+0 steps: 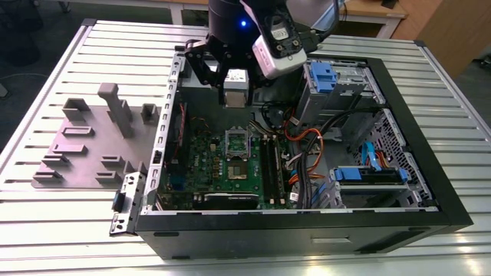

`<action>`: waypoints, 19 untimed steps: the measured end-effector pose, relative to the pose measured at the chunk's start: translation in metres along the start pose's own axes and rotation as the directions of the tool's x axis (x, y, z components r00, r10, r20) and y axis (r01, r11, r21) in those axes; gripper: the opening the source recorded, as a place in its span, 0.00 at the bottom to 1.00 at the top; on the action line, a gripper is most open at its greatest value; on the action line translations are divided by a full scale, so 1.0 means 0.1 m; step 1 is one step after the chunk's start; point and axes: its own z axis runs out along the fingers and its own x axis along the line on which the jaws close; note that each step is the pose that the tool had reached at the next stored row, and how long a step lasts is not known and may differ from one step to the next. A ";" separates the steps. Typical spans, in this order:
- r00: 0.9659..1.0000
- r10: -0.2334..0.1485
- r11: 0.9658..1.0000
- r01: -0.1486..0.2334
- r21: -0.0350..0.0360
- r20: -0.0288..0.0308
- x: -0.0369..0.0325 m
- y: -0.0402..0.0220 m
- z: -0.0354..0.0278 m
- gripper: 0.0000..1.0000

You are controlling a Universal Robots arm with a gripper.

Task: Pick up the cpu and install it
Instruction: 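Place the cpu into insertion slot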

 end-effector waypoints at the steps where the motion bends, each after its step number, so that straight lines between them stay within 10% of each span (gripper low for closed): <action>1: 1.000 0.000 1.000 0.000 0.000 0.000 0.000 0.000 0.002 0.47; 19: 1.000 0.000 1.000 0.000 0.000 0.000 0.000 -0.004 0.044 0.47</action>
